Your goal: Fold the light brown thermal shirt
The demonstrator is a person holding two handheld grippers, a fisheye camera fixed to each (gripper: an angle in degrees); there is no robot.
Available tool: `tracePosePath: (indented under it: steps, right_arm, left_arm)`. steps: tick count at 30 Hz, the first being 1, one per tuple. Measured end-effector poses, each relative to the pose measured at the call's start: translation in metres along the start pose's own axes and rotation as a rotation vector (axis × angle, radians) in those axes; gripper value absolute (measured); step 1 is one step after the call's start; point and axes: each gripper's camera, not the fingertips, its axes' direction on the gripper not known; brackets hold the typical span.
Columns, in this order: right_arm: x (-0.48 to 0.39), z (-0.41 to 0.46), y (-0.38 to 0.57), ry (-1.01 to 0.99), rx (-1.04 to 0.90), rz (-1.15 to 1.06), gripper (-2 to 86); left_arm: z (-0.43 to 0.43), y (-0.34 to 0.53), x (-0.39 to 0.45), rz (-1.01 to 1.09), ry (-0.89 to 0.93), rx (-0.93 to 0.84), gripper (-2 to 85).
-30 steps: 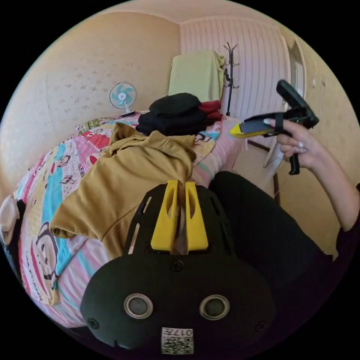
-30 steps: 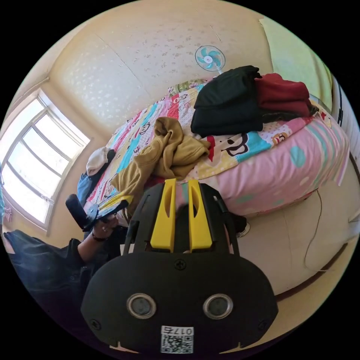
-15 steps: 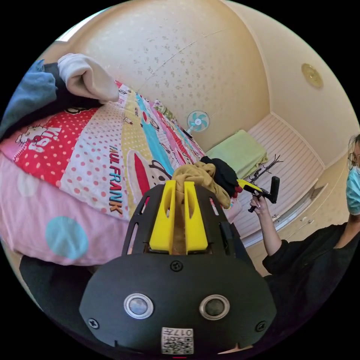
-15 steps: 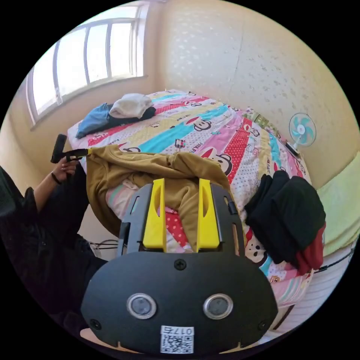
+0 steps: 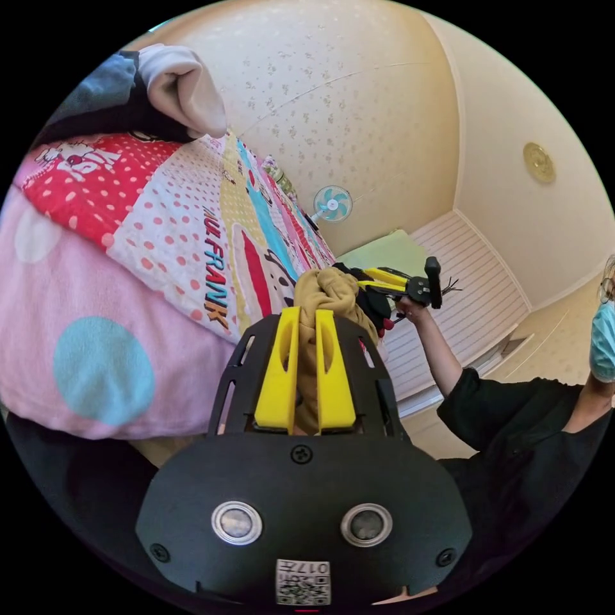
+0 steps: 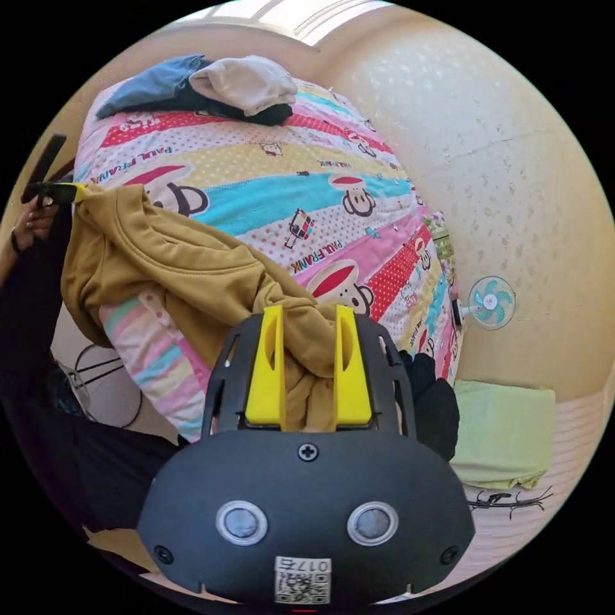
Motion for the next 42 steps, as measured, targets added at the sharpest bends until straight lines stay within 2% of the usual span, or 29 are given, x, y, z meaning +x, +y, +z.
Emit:
tracePosePath:
  steps: [1,3,7,9,10,12,16,17,20,23,25,28,31,33,35,36,37,38,39,40,42]
  right_arm:
    - [0.0,-0.015,0.0,-0.065,0.055,-0.003,11.5]
    - [-0.001,-0.013,-0.007,-0.131,0.026,-0.025,11.3]
    - [0.0,0.061,-0.017,-0.079,-0.284,-0.032,11.5]
    - [0.019,0.067,-0.01,-0.16,-0.312,0.056,10.6]
    - [0.039,0.048,-0.006,-0.207,-0.264,0.167,8.7]
    - [0.068,-0.011,0.008,-0.163,-0.089,0.356,5.5]
    - [0.105,-0.211,0.087,-0.023,0.428,0.711,4.6]
    - [0.1,-0.271,0.113,0.03,0.583,0.756,4.6]
    - [0.075,-0.403,0.169,0.182,0.883,0.803,4.6]
    - [0.051,-0.492,0.216,0.285,1.163,0.832,4.8]
    - [0.049,-0.523,0.227,0.318,1.248,0.832,5.0]
    - [0.075,-0.543,0.206,0.336,1.223,0.827,5.0]
    - [0.138,-0.514,0.149,0.294,1.098,0.853,5.1]
    - [0.192,-0.471,0.101,0.226,0.969,0.9,5.2]
    - [0.27,-0.384,0.035,0.139,0.785,0.965,5.7]
    - [0.288,-0.359,0.021,0.107,0.717,0.982,5.9]
    - [0.318,-0.307,0.001,0.025,0.564,1.007,6.7]
    - [0.333,-0.262,-0.005,-0.065,0.447,1.047,8.0]
    - [0.334,-0.245,-0.004,-0.103,0.425,1.053,8.5]
    - [0.326,-0.221,0.002,-0.152,0.439,1.03,9.4]
    - [0.297,-0.189,0.009,-0.192,0.458,0.927,9.9]
  left_arm:
    - [0.001,-0.002,0.001,-0.005,0.0,-0.001,5.1]
    - [0.001,-0.006,0.002,-0.017,0.013,0.007,5.0]
    - [0.001,-0.011,0.002,-0.049,0.029,0.024,5.0]
    - [0.0,-0.011,0.005,-0.062,0.039,0.02,5.0]
    - [-0.003,-0.01,0.011,-0.082,0.041,0.02,4.8]
    - [-0.016,-0.008,0.029,-0.101,0.009,0.073,4.5]
    - [-0.055,-0.014,0.106,-0.045,-0.083,0.244,3.8]
    - [-0.06,-0.017,0.121,-0.02,-0.083,0.275,3.7]
    - [-0.094,-0.02,0.217,0.146,-0.066,0.508,3.6]
    - [-0.127,-0.009,0.319,0.343,-0.078,0.761,3.8]
    - [-0.143,0.002,0.378,0.441,-0.04,0.956,3.8]
    - [-0.147,-0.012,0.422,0.484,-0.006,1.119,3.7]
    - [-0.123,-0.062,0.446,0.563,-0.156,1.223,3.8]
    - [-0.093,-0.122,0.447,0.552,-0.269,1.158,3.9]
    - [-0.053,-0.203,0.427,0.493,-0.34,0.99,4.3]
    - [-0.02,-0.259,0.4,0.44,-0.376,0.84,4.7]
    - [0.013,-0.305,0.362,0.355,-0.427,0.673,5.1]
    - [0.027,-0.323,0.342,0.304,-0.449,0.578,5.5]
    - [0.051,-0.346,0.299,0.185,-0.482,0.39,6.3]
    - [0.064,-0.344,0.263,0.125,-0.496,0.298,7.1]
    - [0.073,-0.31,0.233,0.224,-0.488,0.302,6.8]
